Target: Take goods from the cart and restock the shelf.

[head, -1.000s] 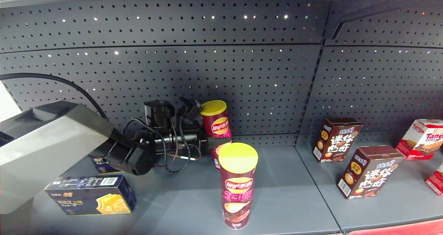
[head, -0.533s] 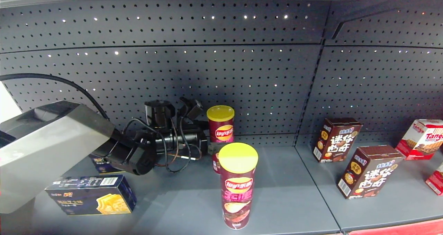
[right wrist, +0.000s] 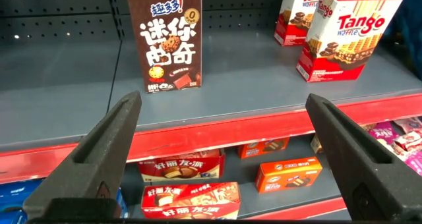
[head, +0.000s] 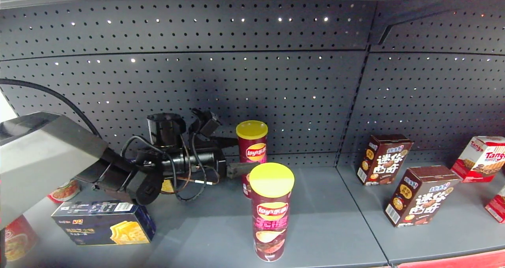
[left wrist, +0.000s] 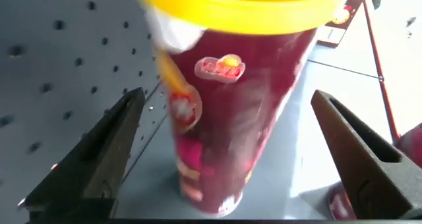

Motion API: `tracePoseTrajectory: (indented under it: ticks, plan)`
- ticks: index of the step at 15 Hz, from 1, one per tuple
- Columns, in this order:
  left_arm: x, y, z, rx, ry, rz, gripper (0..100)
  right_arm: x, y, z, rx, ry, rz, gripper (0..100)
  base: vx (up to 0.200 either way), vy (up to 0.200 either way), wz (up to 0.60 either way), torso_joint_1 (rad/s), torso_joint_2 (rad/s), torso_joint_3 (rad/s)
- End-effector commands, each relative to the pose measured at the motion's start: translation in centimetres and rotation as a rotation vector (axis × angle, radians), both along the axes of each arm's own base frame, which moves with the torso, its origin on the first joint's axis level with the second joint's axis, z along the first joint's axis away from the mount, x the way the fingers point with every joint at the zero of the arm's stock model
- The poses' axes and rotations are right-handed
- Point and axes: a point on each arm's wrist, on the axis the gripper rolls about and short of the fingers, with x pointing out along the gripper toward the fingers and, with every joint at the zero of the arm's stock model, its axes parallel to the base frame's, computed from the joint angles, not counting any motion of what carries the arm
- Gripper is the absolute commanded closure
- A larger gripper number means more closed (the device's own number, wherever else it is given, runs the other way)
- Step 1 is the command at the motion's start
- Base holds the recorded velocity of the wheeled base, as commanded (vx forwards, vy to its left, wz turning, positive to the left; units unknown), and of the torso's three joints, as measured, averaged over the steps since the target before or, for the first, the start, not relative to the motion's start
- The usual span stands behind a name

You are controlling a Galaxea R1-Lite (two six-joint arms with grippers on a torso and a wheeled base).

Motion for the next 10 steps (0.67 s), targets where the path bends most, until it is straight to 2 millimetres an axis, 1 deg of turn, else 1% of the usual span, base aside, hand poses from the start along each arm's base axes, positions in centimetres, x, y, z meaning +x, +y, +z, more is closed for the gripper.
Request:
tracePoseTrajectory:
  ticks: [1,3,4,5,8,9,10]
  plan:
    - [-1.5,1.1,1.5,-0.007,-0.022,0.017,0,0.0,0.0,0.0,0.000,0.001,0.001,0,0.000,0.000,0.00,0.000,0.00,0.000]
    - [-2.8,2.1,2.5,-0.009,-0.032,0.034,0,0.0,0.0,0.0,-0.002,0.001,-0.001,0,0.000,0.000,0.00,0.000,0.00,0.000]
    - [-3.2,2.2,2.9,-0.011,-0.038,0.035,0,0.0,0.0,0.0,-0.002,0.001,-0.001,0,0.000,0.000,0.00,0.000,0.00,0.000]
    - [-3.8,2.9,3.6,-0.014,-0.050,0.049,0,0.0,0.0,0.0,-0.002,0.001,-0.001,0,0.000,0.000,0.00,0.000,0.00,0.000]
    - [-4.9,4.6,4.2,-0.012,-0.058,0.091,0,0.0,0.0,0.0,-0.002,0.001,-0.001,0,0.000,0.000,0.00,0.000,0.00,0.000]
    - [-5.7,5.5,4.6,-0.013,-0.061,0.115,0,0.0,0.0,0.0,-0.002,0.001,-0.001,0,0.000,0.000,0.00,0.000,0.00,0.000]
    - [-6.3,6.0,5.1,-0.017,-0.069,0.127,0,0.0,0.0,0.0,-0.002,0.001,-0.001,0,0.000,0.000,0.00,0.000,0.00,0.000]
